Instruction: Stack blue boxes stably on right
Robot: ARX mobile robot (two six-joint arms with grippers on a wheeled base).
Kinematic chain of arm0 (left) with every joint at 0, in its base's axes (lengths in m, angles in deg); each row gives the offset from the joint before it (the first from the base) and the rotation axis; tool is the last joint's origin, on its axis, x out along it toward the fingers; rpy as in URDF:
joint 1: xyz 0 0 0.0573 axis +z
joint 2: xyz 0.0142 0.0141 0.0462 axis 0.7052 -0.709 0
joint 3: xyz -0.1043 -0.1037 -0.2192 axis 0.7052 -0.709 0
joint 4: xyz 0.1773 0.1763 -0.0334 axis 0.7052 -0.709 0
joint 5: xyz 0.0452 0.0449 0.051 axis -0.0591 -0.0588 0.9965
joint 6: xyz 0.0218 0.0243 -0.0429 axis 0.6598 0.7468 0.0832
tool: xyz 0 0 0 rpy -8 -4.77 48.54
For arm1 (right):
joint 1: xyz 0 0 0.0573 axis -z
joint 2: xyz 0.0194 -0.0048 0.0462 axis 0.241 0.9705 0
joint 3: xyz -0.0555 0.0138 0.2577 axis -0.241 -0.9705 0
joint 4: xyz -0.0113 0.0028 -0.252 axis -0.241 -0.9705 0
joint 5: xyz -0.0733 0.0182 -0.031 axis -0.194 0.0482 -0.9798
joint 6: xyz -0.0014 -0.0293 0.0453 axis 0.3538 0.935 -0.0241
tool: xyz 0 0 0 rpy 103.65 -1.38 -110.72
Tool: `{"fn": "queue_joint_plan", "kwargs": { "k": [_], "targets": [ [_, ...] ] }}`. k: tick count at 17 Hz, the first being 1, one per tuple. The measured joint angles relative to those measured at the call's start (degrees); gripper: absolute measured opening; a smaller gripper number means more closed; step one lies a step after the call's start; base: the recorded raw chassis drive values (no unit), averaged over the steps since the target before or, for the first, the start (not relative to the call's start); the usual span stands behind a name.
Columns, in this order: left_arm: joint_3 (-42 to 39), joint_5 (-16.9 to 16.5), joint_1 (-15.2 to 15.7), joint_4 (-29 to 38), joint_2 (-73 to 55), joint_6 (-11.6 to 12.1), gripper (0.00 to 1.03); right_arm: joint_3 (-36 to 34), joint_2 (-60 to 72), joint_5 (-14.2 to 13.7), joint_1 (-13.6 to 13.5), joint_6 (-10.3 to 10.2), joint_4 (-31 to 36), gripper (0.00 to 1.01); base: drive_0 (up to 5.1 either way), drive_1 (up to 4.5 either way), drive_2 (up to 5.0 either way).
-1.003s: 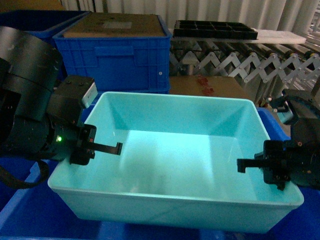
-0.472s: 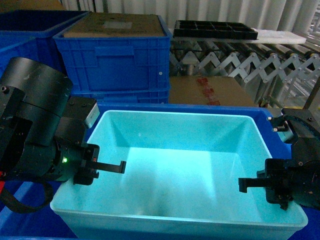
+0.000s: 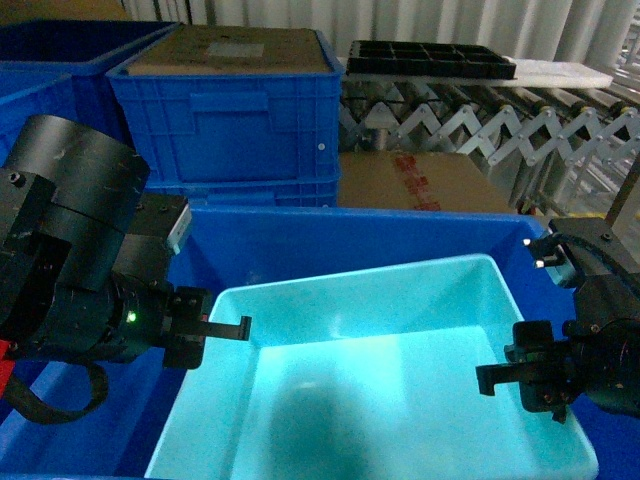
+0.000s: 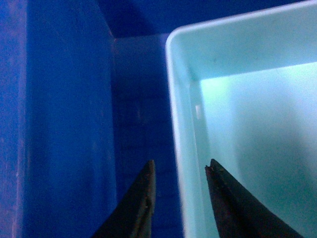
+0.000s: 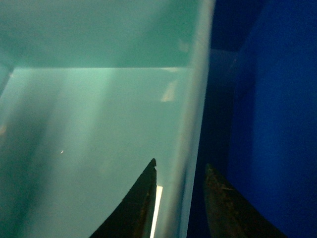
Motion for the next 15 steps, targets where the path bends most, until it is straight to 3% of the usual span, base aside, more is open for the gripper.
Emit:
{"fn": "queue_joint_plan", "kwargs": {
  "k": [5,8,9,13,15],
  "targets": [
    [0.2,-0.5,-0.3,-0.1,0.0,0.0,0.67,0.0,0.1,0.0,0.0,1.1,0.0,0.68,0.0,0.0,0.0],
    [0.4,-1.0,-1.0,-0.2,0.0,0.0,0.96,0.0,0.1,0.2,0.0,1.3,0.3,0.98,0.0,0.0,0.0],
    [0.6,-1.0,-1.2,-0.2,0.0,0.0,1.0,0.0,0.1,0.4,0.0,1.2,0.3,0.99,0.0,0.0,0.0],
    [2.1,-1.1,-1.0,-0.4,0.0,0.0,0.98,1.6,0.0,0.9,0.1,1.2,0.9,0.98,0.0,0.0,0.0],
    [7.3,-2.6,0.2,-1.6,2.3,0.0,0.98,6.2,-1.8,1.6,0.4,0.7,1.2,0.98,0.0,0.0,0.0]
  ]
}}
